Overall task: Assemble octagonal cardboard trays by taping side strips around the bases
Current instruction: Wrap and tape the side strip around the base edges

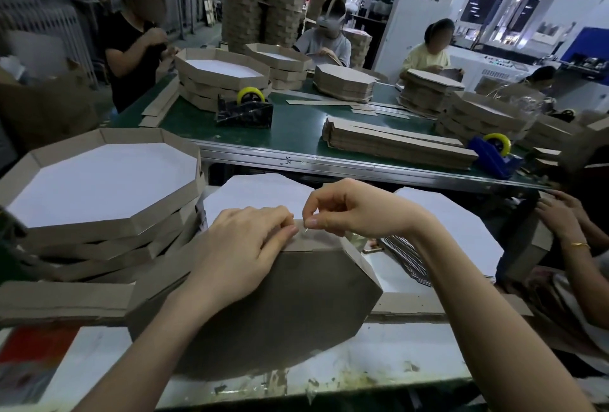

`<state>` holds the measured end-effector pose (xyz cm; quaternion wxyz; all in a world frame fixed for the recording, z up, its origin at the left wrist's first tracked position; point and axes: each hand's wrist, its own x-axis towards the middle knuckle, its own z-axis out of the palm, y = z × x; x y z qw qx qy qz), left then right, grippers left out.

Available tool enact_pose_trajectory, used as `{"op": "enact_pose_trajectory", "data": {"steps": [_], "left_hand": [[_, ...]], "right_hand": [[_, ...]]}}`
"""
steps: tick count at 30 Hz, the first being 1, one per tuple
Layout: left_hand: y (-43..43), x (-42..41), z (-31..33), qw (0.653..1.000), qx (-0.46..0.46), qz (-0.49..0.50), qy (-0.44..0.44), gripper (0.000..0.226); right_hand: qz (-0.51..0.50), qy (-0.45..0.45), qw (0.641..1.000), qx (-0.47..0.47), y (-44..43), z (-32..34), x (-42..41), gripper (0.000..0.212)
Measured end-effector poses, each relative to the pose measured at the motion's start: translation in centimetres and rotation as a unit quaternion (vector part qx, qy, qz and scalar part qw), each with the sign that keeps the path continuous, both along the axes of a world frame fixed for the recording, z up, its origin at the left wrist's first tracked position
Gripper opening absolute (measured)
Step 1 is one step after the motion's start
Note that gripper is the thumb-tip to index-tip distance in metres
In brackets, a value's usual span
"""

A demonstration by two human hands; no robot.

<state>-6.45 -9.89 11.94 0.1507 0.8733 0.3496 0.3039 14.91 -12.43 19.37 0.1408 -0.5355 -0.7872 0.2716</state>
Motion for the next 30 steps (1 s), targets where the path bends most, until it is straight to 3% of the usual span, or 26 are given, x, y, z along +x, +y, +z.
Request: {"op": "enact_pose_trajectory", "data": {"steps": [5,7,11,16,20,24,30], "left_hand": [[-0.4,0.2,0.0,1.000,-0.019,0.023,-0.008,0.048],[-0.4,0.3,-0.1,0.999,-0.029,0.034,-0.007,0.055],[-0.5,0.5,-0.3,0.997,-0.028,0.066,-0.017,0.043],[-0.5,-0.2,-0.1,0.998,0.008,0.061,0.028,0.072],[-0.6,-0.1,-0.2,0.994,0.066,0.036,0.086,0.063],[-0.5,0.2,-0.5,0.993,0.073,0.046,0.084,0.063],[-0.4,0.3,-0.5,0.990,0.080,0.052,0.100,0.062]], "right_hand": [[-0.060,0.039,0.997,0.012,0.2,-0.7,0.6,0.018],[-0.076,0.054,0.995,0.024,0.3,-0.9,0.5,0.013],[-0.125,0.061,0.989,0.043,0.2,-0.9,0.9,0.019],[-0.237,0.095,0.966,0.040,-0.7,0.1,3.9,0.028],[-0.216,0.161,0.963,-0.014,-1.5,0.1,4.2,0.022],[-0.168,0.244,0.952,-0.072,-1.2,-0.4,3.7,0.022],[-0.154,0.250,0.948,-0.124,-0.1,-2.4,2.2,0.024]]}}
